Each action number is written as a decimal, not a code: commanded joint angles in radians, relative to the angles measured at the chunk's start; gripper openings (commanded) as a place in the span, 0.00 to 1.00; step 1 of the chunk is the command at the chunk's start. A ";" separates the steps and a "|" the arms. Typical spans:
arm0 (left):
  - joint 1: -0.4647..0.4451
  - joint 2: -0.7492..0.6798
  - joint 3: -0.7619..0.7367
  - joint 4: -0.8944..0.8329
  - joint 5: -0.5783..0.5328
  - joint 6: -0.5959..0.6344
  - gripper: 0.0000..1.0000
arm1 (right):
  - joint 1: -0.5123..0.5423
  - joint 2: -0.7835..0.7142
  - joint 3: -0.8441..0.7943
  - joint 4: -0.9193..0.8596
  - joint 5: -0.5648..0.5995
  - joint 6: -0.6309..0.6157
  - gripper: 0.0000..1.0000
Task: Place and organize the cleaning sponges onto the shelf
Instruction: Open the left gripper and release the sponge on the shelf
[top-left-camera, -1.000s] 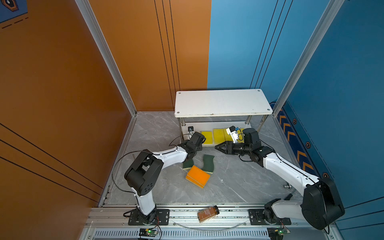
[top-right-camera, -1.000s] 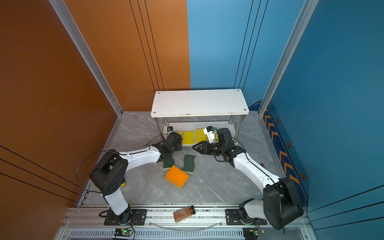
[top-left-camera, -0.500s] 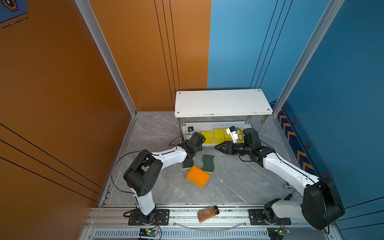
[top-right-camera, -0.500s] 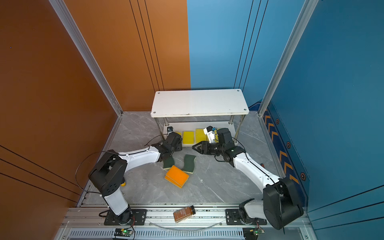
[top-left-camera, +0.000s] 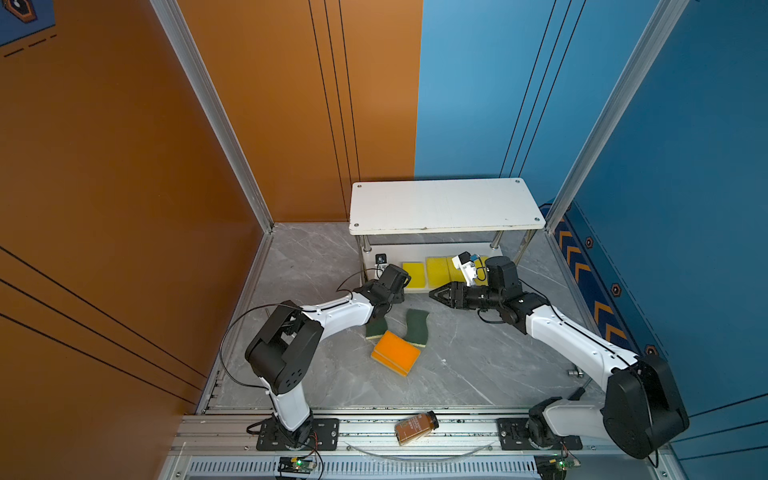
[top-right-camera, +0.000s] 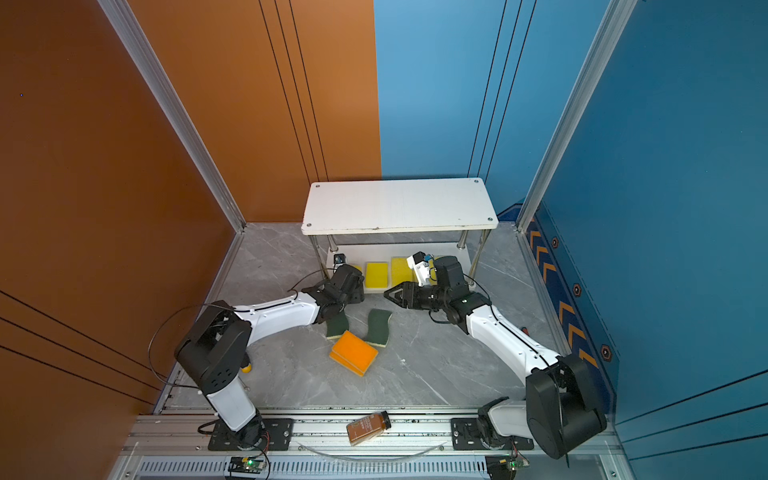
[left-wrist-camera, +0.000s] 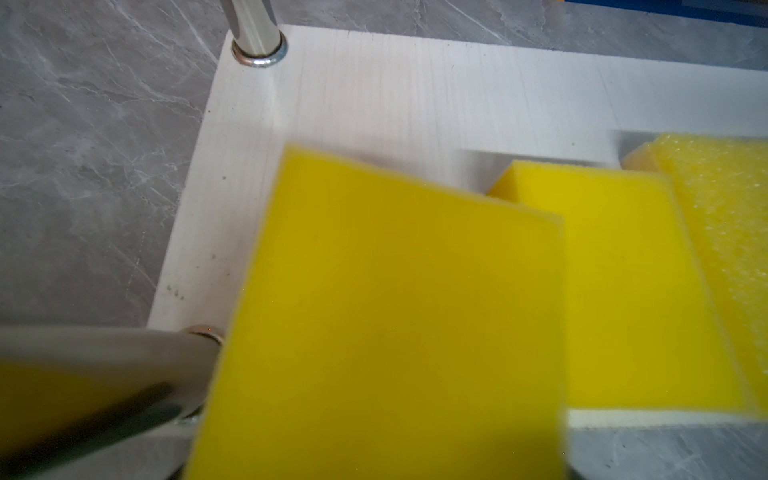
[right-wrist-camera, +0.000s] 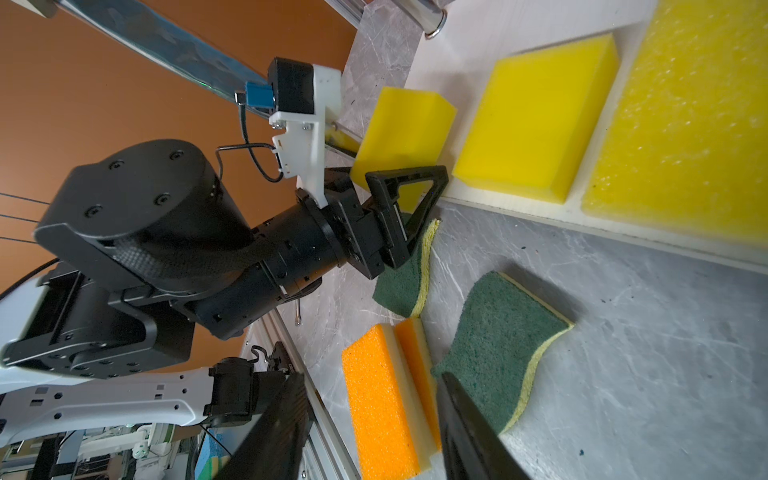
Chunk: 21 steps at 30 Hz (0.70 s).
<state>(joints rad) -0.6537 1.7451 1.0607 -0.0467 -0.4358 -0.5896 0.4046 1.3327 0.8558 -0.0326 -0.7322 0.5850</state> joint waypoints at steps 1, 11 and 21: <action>0.003 -0.039 -0.015 -0.024 0.010 0.018 0.76 | -0.003 0.014 0.001 0.020 -0.015 0.007 0.51; 0.001 -0.065 -0.010 -0.027 0.020 0.027 0.82 | -0.003 0.022 0.006 0.023 -0.021 0.009 0.52; 0.000 -0.073 -0.012 -0.033 0.022 0.027 0.85 | -0.001 0.025 0.008 0.022 -0.021 0.011 0.53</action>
<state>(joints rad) -0.6537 1.6989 1.0607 -0.0536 -0.4248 -0.5724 0.4046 1.3495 0.8558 -0.0292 -0.7326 0.5850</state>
